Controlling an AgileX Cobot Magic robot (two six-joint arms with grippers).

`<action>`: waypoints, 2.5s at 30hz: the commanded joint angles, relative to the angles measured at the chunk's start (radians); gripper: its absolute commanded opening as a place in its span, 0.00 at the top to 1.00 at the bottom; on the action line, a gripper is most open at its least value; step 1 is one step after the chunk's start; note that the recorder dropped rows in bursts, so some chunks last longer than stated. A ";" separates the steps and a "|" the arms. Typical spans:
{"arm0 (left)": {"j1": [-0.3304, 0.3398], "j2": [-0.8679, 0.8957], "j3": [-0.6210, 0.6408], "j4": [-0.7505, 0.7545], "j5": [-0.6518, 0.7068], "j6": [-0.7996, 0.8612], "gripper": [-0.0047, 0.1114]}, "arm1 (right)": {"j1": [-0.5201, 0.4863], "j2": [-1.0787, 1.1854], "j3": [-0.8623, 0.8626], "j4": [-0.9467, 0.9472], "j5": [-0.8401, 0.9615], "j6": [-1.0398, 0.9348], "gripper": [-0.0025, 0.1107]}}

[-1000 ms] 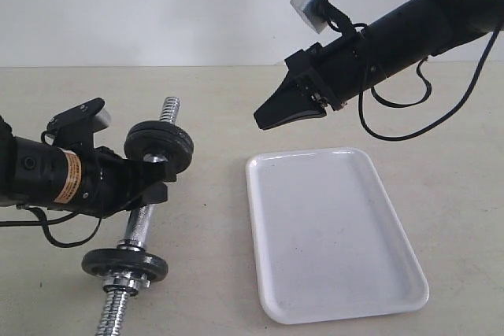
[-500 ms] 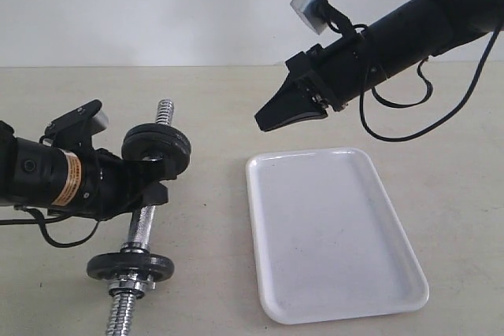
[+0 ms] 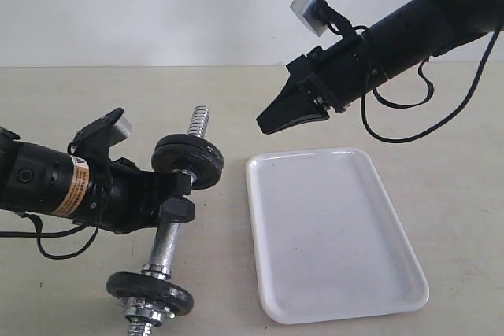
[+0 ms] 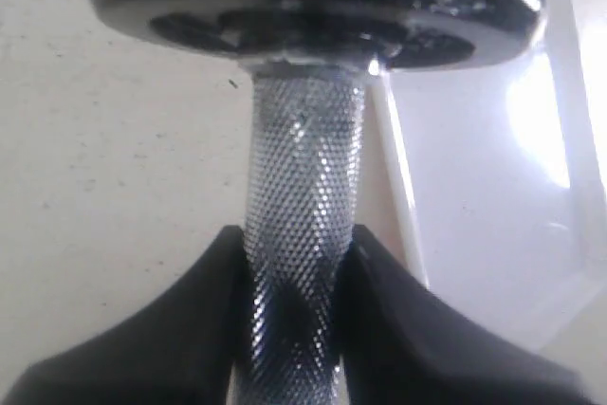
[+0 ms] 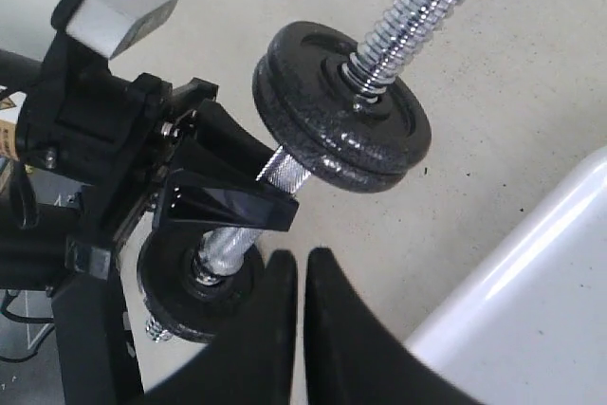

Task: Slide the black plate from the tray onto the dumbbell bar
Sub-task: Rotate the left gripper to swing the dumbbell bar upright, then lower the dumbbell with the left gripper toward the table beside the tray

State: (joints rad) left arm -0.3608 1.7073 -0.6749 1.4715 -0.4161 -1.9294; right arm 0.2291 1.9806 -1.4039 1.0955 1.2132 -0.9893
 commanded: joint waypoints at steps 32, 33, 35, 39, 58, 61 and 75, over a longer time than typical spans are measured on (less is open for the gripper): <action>-0.001 0.074 -0.048 -0.196 -0.158 -0.027 0.92 | 0.000 -0.014 -0.005 -0.009 0.008 -0.004 0.98; -0.001 0.074 -0.048 -0.202 -0.158 -0.021 0.92 | 0.000 -0.014 -0.005 -0.009 0.008 -0.004 0.98; -0.001 0.074 -0.048 -0.212 -0.158 -0.016 0.92 | 0.000 -0.014 -0.005 -0.009 0.008 -0.006 0.98; -0.001 0.074 -0.048 -0.233 -0.165 -0.008 0.92 | 0.000 -0.014 -0.005 -0.009 0.008 -0.006 0.98; -0.001 0.097 -0.048 -0.283 -0.255 0.061 0.92 | 0.000 -0.014 -0.005 -0.009 0.008 -0.006 0.98; -0.001 0.117 -0.048 -0.290 -0.257 0.061 0.92 | 0.000 -0.014 -0.005 -0.009 0.008 -0.006 0.98; -0.001 0.164 -0.048 -0.334 -0.272 0.130 0.92 | 0.000 -0.014 -0.005 -0.009 0.008 -0.006 0.98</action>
State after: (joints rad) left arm -0.3607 1.8910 -0.6989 1.1878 -0.6008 -1.8257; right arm 0.2291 1.9806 -1.4039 1.0894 1.2132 -0.9861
